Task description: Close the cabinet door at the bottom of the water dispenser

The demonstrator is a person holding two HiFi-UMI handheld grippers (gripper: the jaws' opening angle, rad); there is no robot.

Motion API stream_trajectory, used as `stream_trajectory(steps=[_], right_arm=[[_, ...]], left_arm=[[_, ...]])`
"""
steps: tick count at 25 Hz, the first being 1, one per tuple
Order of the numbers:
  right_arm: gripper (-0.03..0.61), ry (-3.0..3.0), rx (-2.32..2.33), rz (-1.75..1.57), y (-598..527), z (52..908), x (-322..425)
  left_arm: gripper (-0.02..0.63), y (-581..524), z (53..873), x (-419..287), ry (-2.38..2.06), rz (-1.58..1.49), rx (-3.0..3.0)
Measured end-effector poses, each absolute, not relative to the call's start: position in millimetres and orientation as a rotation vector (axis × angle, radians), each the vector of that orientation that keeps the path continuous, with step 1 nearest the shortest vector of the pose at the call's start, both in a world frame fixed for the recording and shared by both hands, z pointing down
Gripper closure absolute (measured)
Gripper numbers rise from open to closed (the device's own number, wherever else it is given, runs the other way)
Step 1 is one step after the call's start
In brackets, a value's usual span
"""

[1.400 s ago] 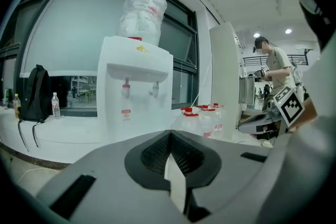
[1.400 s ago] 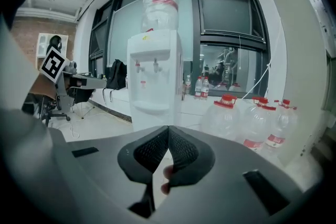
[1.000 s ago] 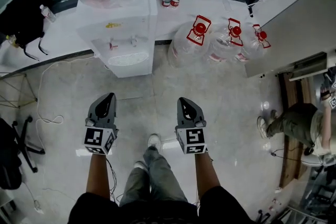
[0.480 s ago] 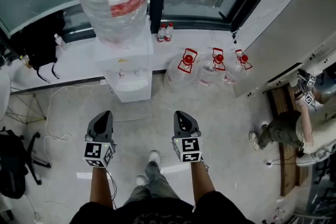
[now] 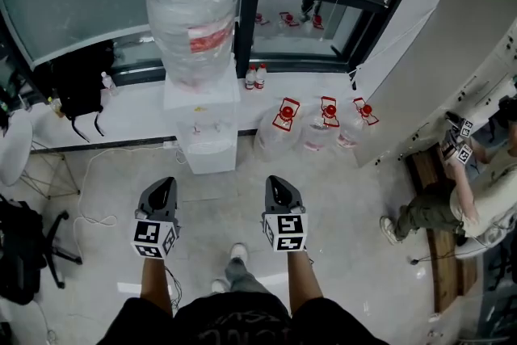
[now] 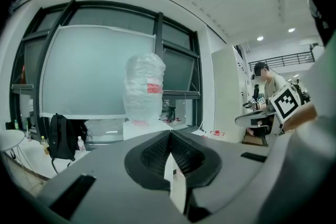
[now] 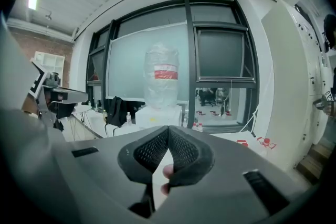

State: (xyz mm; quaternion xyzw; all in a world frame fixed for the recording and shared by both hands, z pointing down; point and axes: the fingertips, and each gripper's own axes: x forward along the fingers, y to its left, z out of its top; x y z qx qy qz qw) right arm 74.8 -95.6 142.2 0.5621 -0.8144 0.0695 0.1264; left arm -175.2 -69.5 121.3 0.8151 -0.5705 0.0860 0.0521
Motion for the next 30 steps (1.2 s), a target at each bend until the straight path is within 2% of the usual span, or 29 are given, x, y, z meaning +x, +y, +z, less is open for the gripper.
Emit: stream_trajectory(steps=[14, 30], right_arm=[[0.566, -2.416, 1.579, 0.100, -60.0, 97.6, 52.7], [0.566, -2.417, 1.571, 0.084, -24.4, 93.0, 41.8]], left_arm=[[0.598, -43.7, 58.1, -205.4, -1.842, 0.166, 2.483], [0.598, -4.8, 50.1, -210.0, -1.858, 0.136, 2.480]])
